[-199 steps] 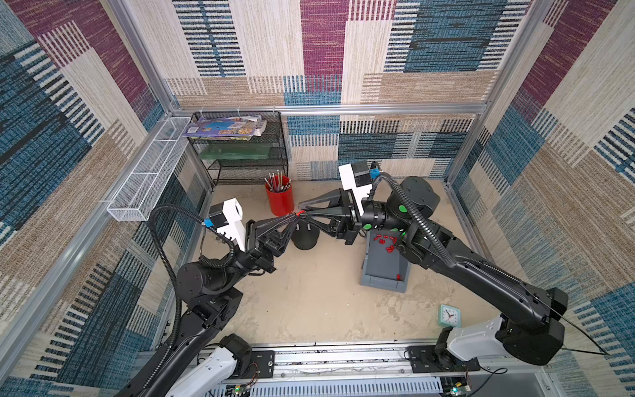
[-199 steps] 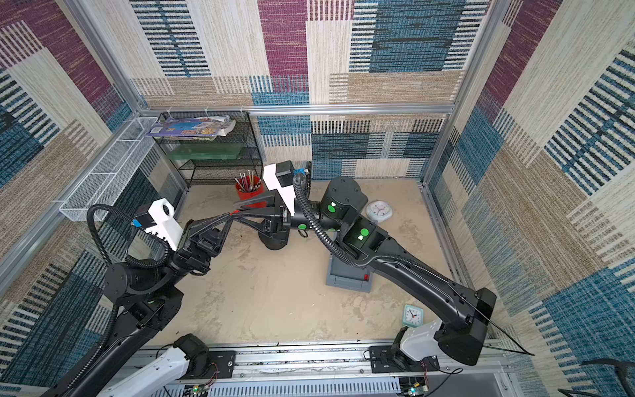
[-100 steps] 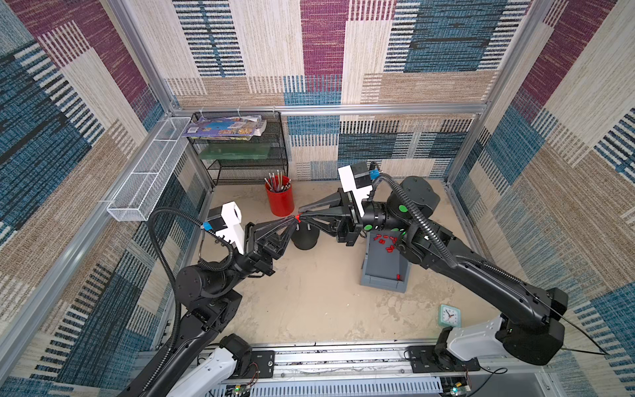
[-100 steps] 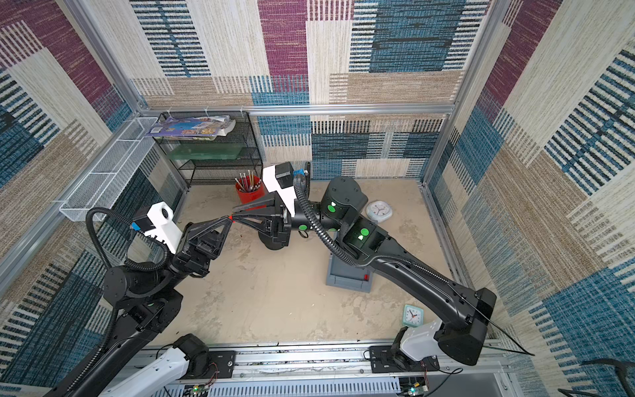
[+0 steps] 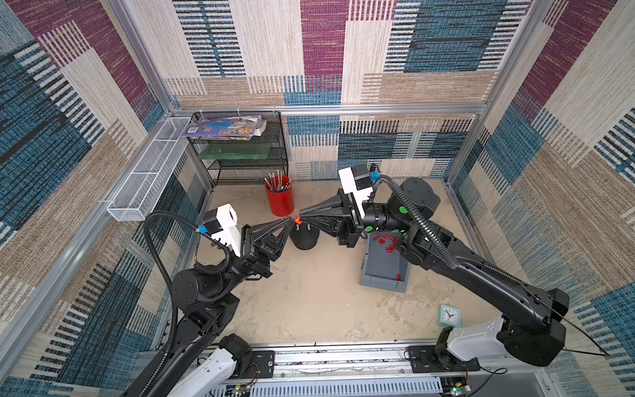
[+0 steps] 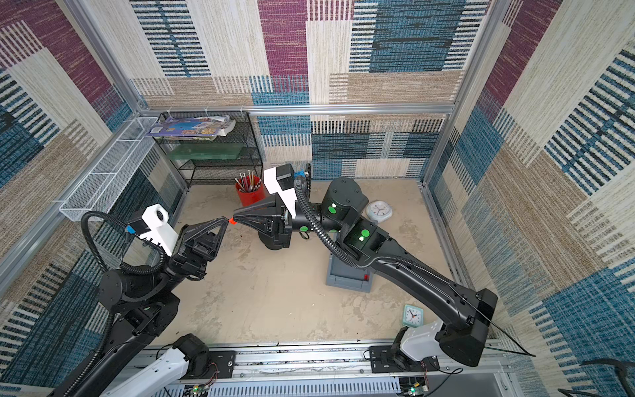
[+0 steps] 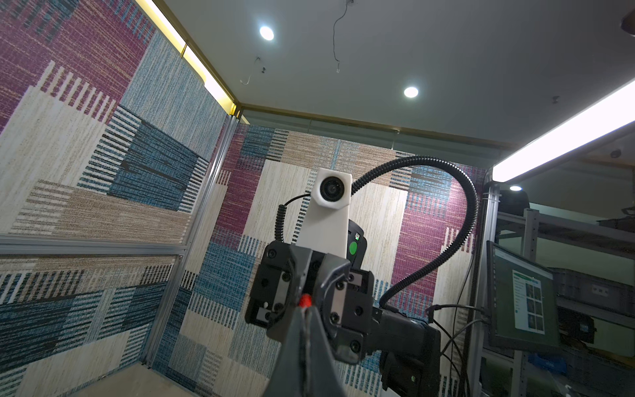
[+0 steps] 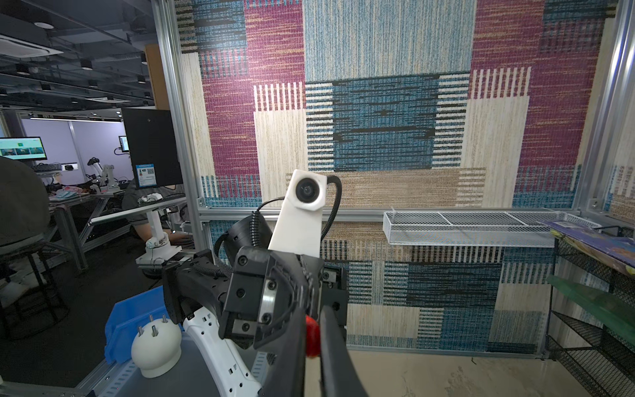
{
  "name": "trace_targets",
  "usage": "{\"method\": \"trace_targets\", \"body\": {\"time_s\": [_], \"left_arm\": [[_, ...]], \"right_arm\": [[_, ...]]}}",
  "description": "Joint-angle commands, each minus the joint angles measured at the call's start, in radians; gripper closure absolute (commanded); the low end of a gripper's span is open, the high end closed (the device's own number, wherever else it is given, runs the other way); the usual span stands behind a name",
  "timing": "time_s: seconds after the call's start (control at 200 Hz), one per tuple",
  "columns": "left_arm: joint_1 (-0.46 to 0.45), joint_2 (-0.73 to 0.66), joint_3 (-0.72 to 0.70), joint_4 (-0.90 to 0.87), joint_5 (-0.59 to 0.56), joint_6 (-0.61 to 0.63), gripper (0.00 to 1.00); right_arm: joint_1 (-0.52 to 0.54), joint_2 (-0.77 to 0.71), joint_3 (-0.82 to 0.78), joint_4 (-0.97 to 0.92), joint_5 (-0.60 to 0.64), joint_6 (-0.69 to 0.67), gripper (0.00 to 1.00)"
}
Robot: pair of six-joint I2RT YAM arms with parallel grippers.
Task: Cover the protruding screws with screw protection sleeves
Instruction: Pick up the screw protection sleeve from the center of the board, then attach the screw protection sleeve to the screw.
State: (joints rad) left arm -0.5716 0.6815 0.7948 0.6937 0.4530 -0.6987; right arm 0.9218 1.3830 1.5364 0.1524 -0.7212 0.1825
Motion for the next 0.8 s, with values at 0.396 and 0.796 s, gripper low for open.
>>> {"method": "trace_targets", "body": {"time_s": [0.396, 0.796], "left_arm": [[0.001, -0.219, 0.120, -0.950, -0.717, 0.503, 0.70], [0.003, 0.050, 0.198, -1.328, -0.894, 0.692, 0.68]], "right_arm": [[-0.002, 0.068, 0.060, -0.182, 0.307, -0.169, 0.86], [-0.067, 0.367, 0.280, -0.431, 0.498, -0.279, 0.88]]}}
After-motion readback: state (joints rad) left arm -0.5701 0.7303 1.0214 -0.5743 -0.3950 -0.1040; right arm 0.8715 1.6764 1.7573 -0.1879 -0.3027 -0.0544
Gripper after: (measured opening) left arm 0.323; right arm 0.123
